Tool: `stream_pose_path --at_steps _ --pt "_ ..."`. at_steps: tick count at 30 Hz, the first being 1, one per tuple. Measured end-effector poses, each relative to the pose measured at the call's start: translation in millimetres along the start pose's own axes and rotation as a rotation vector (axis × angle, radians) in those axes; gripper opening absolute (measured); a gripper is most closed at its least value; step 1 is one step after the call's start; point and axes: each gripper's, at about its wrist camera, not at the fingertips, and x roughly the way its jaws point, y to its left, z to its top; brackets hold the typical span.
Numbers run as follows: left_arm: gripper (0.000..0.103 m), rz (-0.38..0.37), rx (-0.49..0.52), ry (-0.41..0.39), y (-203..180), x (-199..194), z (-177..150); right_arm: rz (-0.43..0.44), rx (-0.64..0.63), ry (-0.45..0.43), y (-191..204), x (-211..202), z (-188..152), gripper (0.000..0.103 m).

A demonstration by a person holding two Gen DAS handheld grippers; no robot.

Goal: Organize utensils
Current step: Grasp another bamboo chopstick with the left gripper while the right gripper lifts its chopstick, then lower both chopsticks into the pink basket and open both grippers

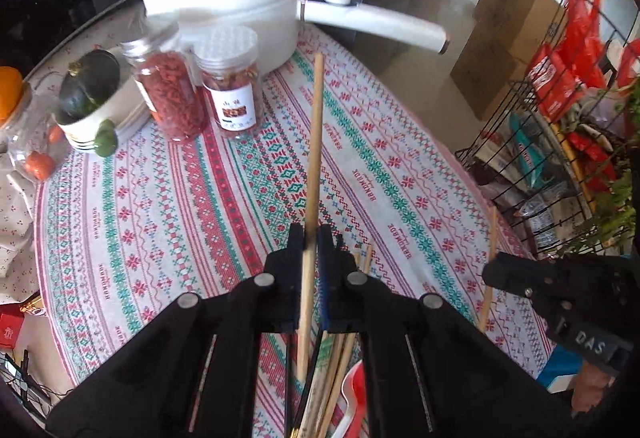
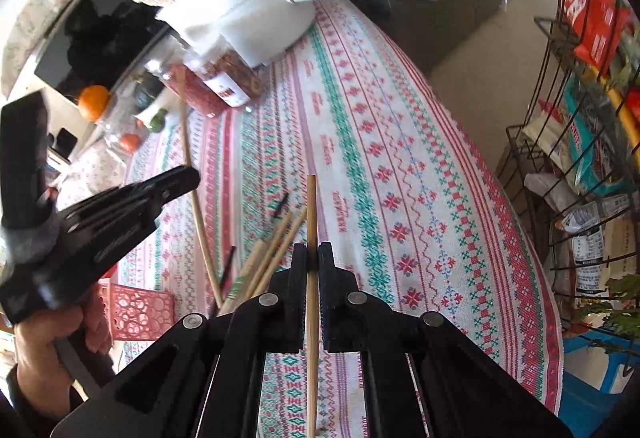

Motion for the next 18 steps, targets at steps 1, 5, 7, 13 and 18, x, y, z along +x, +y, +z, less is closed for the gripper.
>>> stream_pose_path --at_steps 1,5,7,13,18 --pt "0.008 -0.002 -0.001 -0.034 -1 -11 0 0.003 -0.017 -0.018 5 -5 -1 0.005" --pt "0.008 -0.029 -0.023 -0.168 4 -57 -15 0.005 -0.095 -0.105 30 -30 -10 0.005" --pt "0.008 -0.027 -0.021 -0.234 10 -83 -25 -0.007 -0.142 -0.164 44 -45 -15 0.005" --pt "0.008 0.005 -0.014 -0.408 14 -152 -58 0.039 -0.220 -0.298 81 -84 -24 0.005" --pt "0.008 0.039 -0.060 -0.494 35 -187 -77 0.114 -0.271 -0.391 113 -110 -32 0.005"
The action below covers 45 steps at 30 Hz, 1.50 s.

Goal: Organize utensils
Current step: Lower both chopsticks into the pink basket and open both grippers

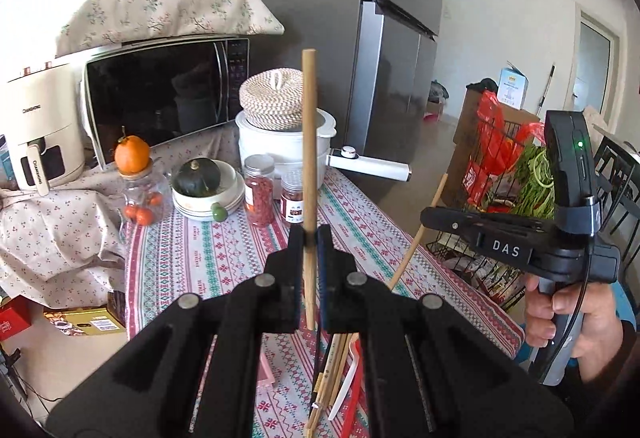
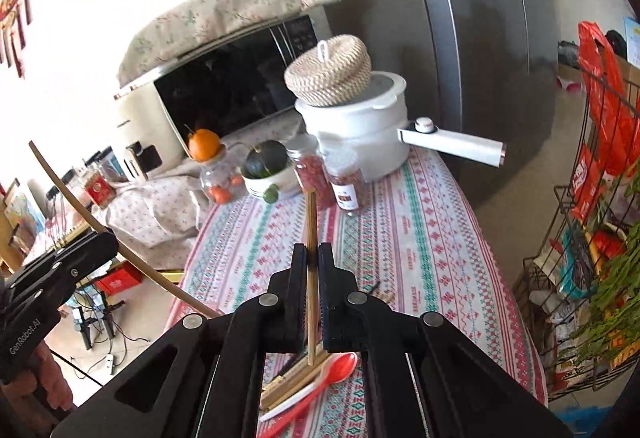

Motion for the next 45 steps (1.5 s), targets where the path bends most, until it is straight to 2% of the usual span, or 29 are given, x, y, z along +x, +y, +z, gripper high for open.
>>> stream_pose_path --at_steps 3,7,13,19,24,26,30,32,34,43,44,45 --pt "0.008 0.035 -0.037 -0.012 20 -9 -3 0.041 0.002 -0.026 15 -4 5 0.005" --pt "0.008 0.080 -0.090 0.010 47 -14 -11 0.101 0.008 -0.063 33 -8 13 0.005" --pt "0.008 0.115 -0.147 0.077 78 9 -39 0.185 0.014 -0.099 61 -7 15 0.005" --pt "0.008 0.113 -0.148 0.170 91 38 -65 0.229 -0.003 -0.075 88 12 9 0.005" --pt "0.008 0.110 -0.171 0.186 96 46 -75 0.218 -0.029 -0.037 101 32 2 0.005" --pt "0.016 0.102 -0.193 0.177 98 40 -73 0.214 -0.029 -0.020 102 40 1 0.005" --pt "0.046 0.100 -0.221 0.161 99 24 -68 0.215 -0.035 0.014 106 55 -2 0.005" --pt "0.050 0.107 -0.234 0.169 99 17 -67 0.214 -0.042 0.034 107 63 -3 0.005" --pt "0.062 0.121 -0.250 0.178 101 13 -68 0.213 -0.046 0.061 109 73 -4 0.005" --pt "0.080 0.158 -0.296 0.242 115 15 -81 0.210 0.011 0.172 103 112 -12 0.008" --pt "0.080 0.159 -0.299 0.245 115 15 -81 0.212 0.025 0.178 101 113 -12 0.014" --pt "0.081 0.156 -0.300 0.248 115 14 -81 0.217 0.036 0.179 99 113 -11 0.026"
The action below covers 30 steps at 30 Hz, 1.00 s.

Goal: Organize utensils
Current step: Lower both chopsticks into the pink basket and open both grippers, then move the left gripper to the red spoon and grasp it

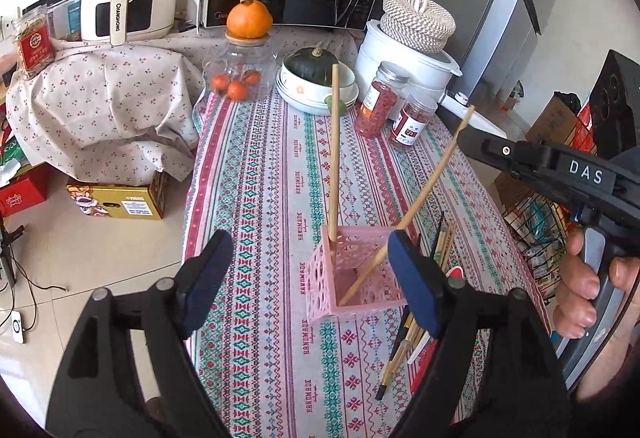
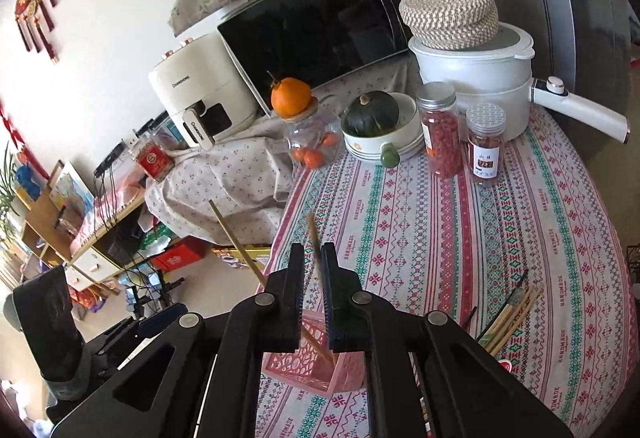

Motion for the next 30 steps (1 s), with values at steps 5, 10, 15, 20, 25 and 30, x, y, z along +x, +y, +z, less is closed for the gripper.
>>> stream_pose_path --at_steps 5,10,15,20,25,30 --pt "0.084 -0.015 0.016 0.004 -6 -7 0 0.041 0.012 -0.048 -6 -28 5 0.054" --pt "0.087 -0.035 0.048 0.013 -19 -13 -3 -0.007 0.010 -0.077 -29 -60 3 0.064" --pt "0.090 -0.064 0.112 0.044 -44 -13 -10 -0.128 0.069 -0.047 -74 -80 -8 0.069" --pt "0.093 -0.094 0.189 0.116 -81 2 -20 -0.235 0.147 0.074 -124 -85 -29 0.069" --pt "0.093 -0.125 0.274 0.202 -124 25 -33 -0.310 0.171 0.169 -158 -88 -52 0.069" --pt "0.093 -0.103 0.332 0.265 -157 52 -42 -0.341 0.240 0.235 -188 -88 -64 0.069"
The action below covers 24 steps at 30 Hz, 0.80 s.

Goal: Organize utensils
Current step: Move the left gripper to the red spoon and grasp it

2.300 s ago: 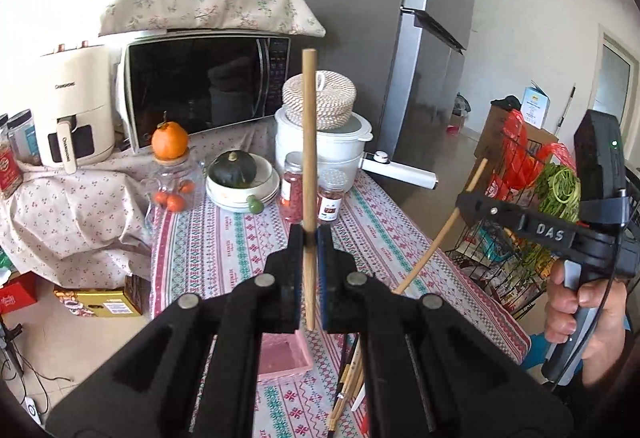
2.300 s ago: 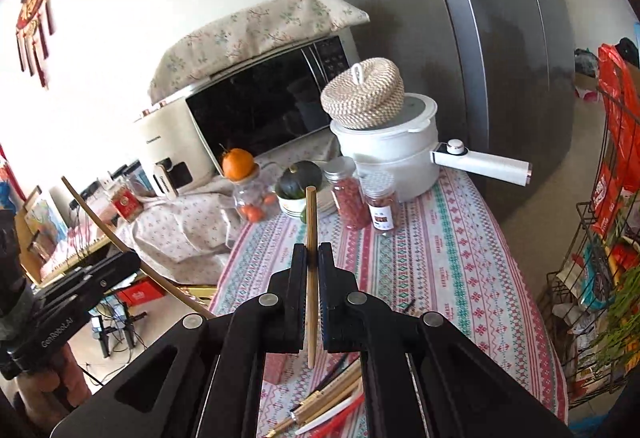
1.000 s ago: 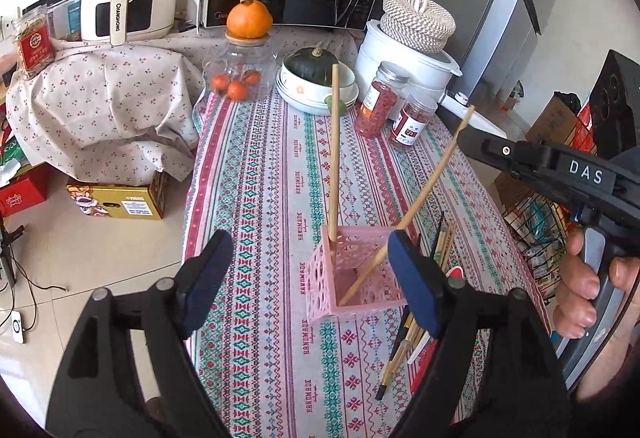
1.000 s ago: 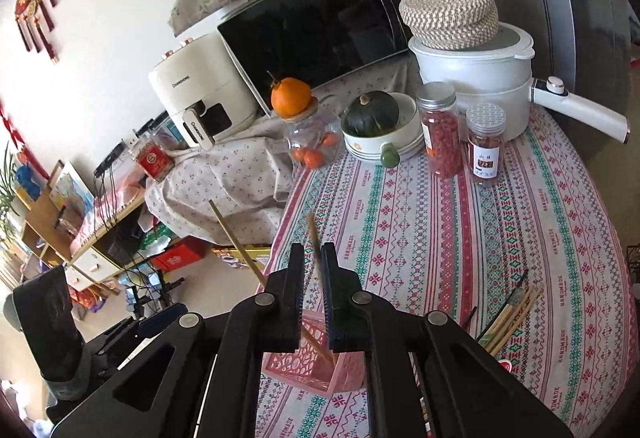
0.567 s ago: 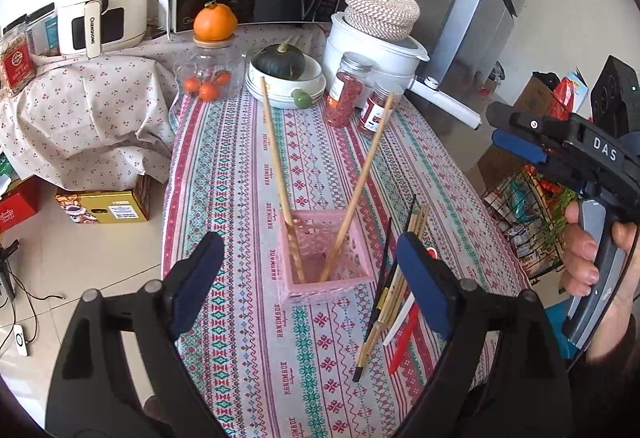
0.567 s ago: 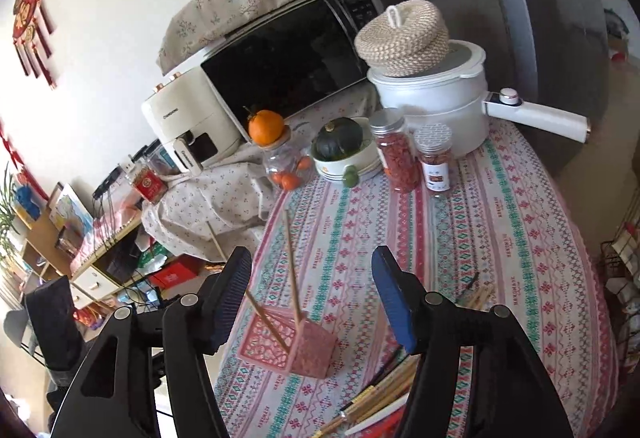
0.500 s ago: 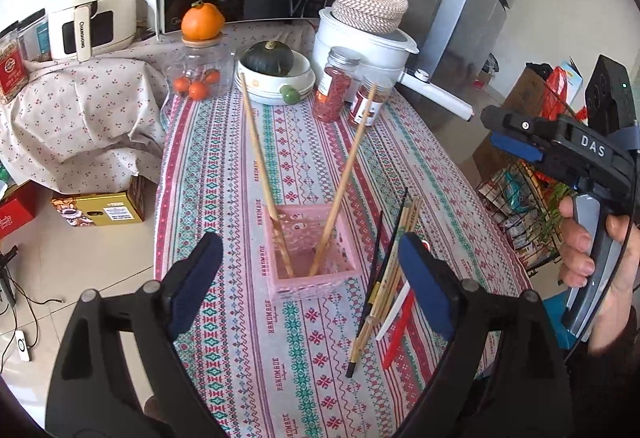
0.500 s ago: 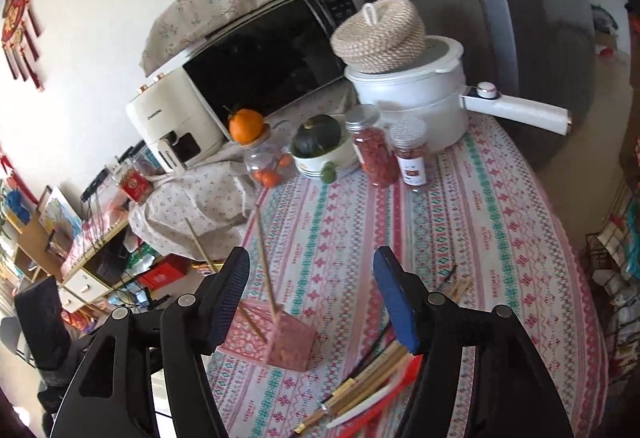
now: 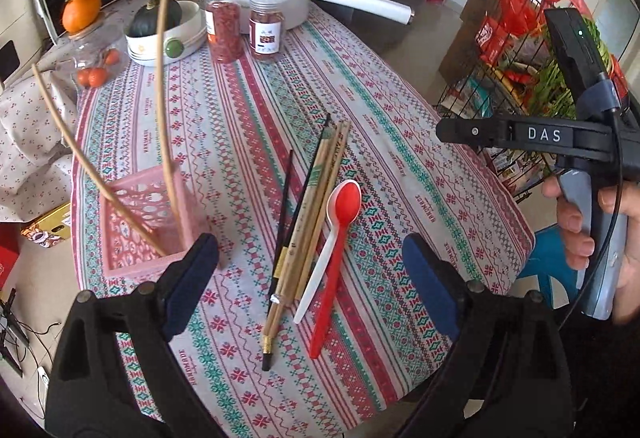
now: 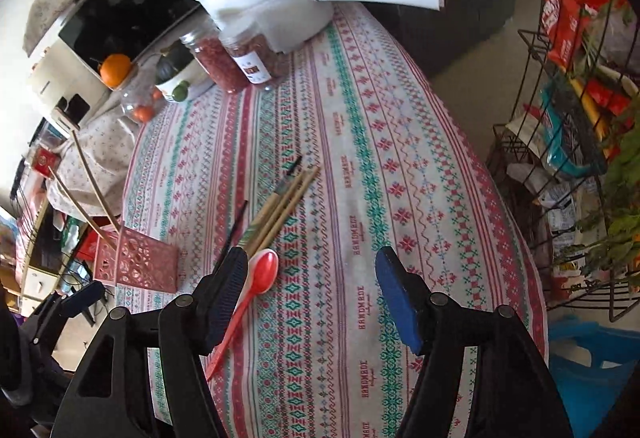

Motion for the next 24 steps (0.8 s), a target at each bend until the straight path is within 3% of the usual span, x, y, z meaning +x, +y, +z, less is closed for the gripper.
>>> stream_pose_path --at_steps 2,3,7,9,16,21,24 --pt "0.092 0.001 0.006 0.023 -8 13 5 -0.016 0.015 0.021 -8 6 0 0.069" --pt "0.087 -0.002 0.010 0.034 -12 20 7 -0.024 0.019 0.029 -11 8 1 0.069" --pt "0.045 -0.044 0.034 0.133 -24 57 7 -0.030 0.041 0.059 -20 14 1 0.069" --pt "0.037 -0.056 0.040 0.182 -28 75 5 -0.018 0.046 0.067 -22 15 2 0.069" --pt "0.027 -0.014 0.101 0.269 -41 108 2 -0.018 0.045 0.077 -27 18 5 0.069" --pt "0.027 0.059 0.176 0.276 -52 118 3 -0.020 0.056 0.076 -29 18 6 0.069" --pt "0.021 0.089 0.227 0.285 -62 127 0 -0.019 0.059 0.080 -29 19 5 0.069"
